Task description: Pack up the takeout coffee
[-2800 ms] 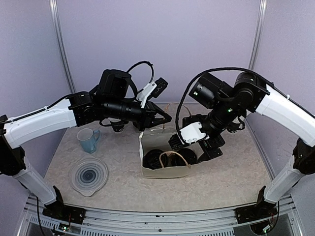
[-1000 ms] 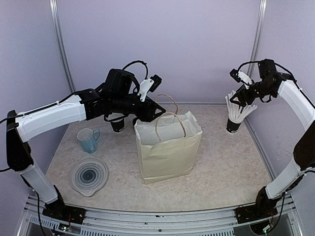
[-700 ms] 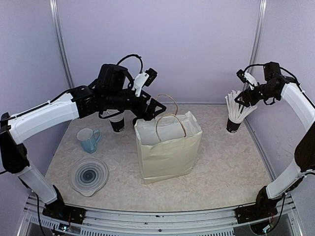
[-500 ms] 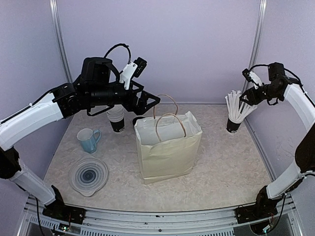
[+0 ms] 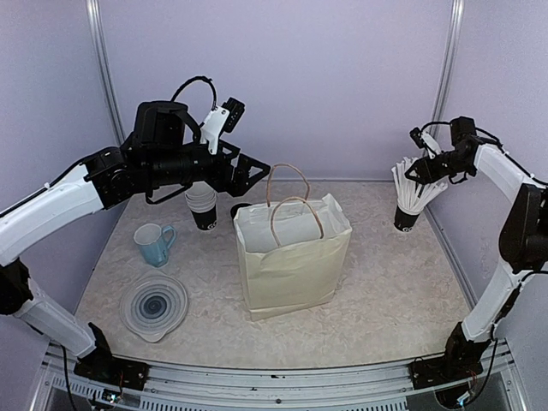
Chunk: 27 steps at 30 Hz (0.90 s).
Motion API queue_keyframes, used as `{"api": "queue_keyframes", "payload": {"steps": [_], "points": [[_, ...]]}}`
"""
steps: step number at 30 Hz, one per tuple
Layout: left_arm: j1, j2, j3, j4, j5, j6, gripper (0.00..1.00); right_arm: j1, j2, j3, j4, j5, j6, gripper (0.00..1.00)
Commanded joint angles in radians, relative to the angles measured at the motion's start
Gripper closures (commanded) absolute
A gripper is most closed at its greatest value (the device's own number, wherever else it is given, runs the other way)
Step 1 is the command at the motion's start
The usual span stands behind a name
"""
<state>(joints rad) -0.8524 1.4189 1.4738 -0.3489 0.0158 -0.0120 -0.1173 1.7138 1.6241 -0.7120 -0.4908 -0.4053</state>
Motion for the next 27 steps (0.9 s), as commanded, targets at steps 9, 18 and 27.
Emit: {"api": "queue_keyframes", "payload": {"steps": [9, 18, 27], "points": [[0.003, -0.025, -0.016, 0.019, -0.001, -0.049, 0.07, 0.030, 0.107, 0.127, 0.066, -0.073, 0.054, 0.59], [0.003, -0.040, -0.039, 0.010, -0.013, -0.050, 0.07, 0.062, 0.128, 0.122, 0.064, -0.041, 0.057, 0.64], [0.003, -0.045, -0.049, 0.005, -0.013, -0.060, 0.09, 0.062, 0.128, 0.125, 0.079, -0.020, 0.075, 0.77]]}}
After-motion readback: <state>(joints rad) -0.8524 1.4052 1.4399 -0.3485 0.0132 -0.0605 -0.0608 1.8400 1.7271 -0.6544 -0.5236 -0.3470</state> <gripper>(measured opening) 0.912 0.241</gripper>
